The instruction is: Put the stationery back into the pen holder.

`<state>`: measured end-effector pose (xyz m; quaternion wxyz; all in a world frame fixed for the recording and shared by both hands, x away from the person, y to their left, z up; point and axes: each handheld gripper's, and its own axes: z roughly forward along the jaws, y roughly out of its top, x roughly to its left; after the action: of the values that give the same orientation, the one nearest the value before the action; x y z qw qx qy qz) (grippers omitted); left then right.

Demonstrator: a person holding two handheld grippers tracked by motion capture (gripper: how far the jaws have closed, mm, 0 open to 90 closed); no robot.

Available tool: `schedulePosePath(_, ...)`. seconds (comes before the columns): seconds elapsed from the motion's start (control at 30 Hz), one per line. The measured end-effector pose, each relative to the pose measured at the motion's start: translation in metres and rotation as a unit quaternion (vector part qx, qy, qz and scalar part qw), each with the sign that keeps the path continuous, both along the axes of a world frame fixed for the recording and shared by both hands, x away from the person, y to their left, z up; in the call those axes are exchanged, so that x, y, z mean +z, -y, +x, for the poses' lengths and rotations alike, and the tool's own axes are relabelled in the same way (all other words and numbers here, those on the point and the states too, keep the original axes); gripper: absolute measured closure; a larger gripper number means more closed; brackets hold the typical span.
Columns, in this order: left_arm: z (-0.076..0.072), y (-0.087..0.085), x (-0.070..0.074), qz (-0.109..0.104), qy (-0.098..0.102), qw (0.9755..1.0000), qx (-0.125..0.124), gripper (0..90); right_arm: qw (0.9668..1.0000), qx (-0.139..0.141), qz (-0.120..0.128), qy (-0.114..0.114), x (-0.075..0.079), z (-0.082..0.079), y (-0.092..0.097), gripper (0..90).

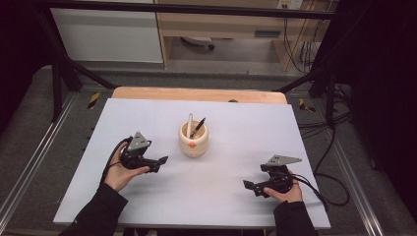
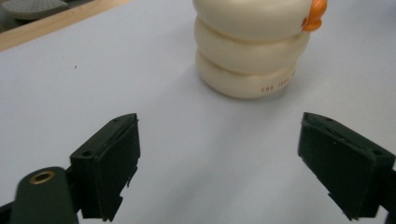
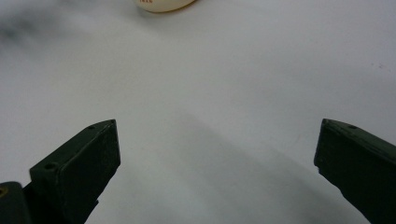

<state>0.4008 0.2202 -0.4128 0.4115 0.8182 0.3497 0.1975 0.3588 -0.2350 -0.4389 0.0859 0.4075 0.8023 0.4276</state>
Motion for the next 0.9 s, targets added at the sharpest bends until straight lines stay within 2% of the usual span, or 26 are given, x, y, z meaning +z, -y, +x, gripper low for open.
schedulePosePath(0.23,-0.016,-0.024,-0.016,0.001,-0.001,0.9998,0.018,7.3,1.0000,0.001,-0.001,0.001,0.000,0.000,0.000,1.2)
schedulePosePath(0.4,-0.024,-0.039,-0.028,0.009,-0.016,0.9996,0.023,6.6,1.0000,0.000,-0.002,0.000,0.000,0.000,0.000,1.1)
schedulePosePath(0.57,-0.029,-0.052,-0.034,0.004,-0.025,0.9994,0.025,6.4,1.0000,0.001,-0.002,0.002,0.000,0.000,0.000,1.1)
schedulePosePath(0.9,-0.036,-0.061,-0.039,0.010,-0.021,0.9994,0.026,6.4,1.0000,-0.001,-0.002,0.001,0.000,0.000,0.000,1.0)
